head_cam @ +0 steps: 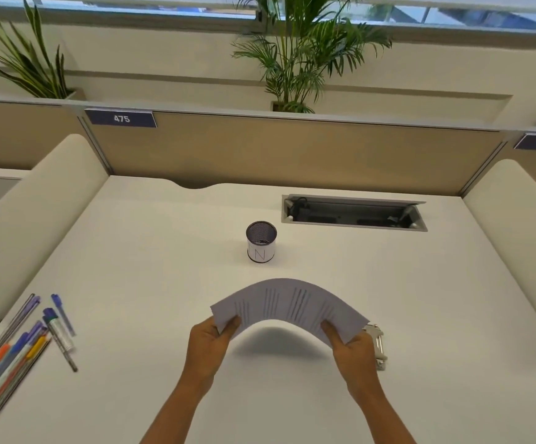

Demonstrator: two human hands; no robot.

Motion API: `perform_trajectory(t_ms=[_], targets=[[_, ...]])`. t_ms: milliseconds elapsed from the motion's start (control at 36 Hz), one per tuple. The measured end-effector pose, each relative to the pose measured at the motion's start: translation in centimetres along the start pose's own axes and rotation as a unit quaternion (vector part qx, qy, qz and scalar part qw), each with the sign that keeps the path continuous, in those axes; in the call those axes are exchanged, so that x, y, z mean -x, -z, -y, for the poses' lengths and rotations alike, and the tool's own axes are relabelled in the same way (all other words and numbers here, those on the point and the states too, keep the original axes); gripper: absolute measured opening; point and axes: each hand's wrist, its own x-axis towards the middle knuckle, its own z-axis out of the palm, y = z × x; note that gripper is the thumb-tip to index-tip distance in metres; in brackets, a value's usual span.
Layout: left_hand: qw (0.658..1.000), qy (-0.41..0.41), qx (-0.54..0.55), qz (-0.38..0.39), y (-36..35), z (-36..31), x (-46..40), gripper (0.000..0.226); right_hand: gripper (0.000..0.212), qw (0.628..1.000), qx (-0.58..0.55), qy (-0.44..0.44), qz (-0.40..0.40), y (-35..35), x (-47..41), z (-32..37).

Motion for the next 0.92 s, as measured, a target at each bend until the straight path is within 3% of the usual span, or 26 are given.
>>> perform_trajectory(t_ms=[56,111,194,306,444,583,750,917], targets=[[1.0,0.014,-0.011,0.011,-0.1,0.6,0.1,0.008,0.008,1.0,0.008,-0.021,0.009,0.1,0.1,-0.8],[0.999,0.029,-0.017,0.015,-0.1,1.2,0.2,0.008,0.014,0.999,0.026,-0.037,0.026,0.3,0.2,-1.6],[0.999,0.033,-0.017,0.014,0.1,0.9,0.2,0.007,0.007,0.996,0.036,-0.058,0.054,0.6,-0.2,-1.4],[0.999,0.036,0.006,0.012,0.9,-0.2,-0.1,0.011,0.022,0.993,0.026,-0.07,0.09,2.0,-1.4,0.3],[0.997,0.06,0.039,-0.031,1.4,-0.1,-0.1,0.013,0.033,0.974,-0.115,-0.112,0.159,3.3,-3.5,2.0],[0.978,0.109,0.158,-0.076,-0.6,-0.3,1.3,0.019,0.044,0.948,-0.23,-0.128,0.179,0.7,-2.4,2.6],[0.968,0.142,0.206,-0.025,-3.4,-0.1,2.9,0.029,0.042,0.968,-0.175,-0.107,0.142,-3.8,0.1,3.9],[0.981,0.074,0.175,0.034,-0.8,-0.7,2.4,0.06,0.029,0.99,-0.085,-0.083,0.078,-2.5,-0.8,4.9]])
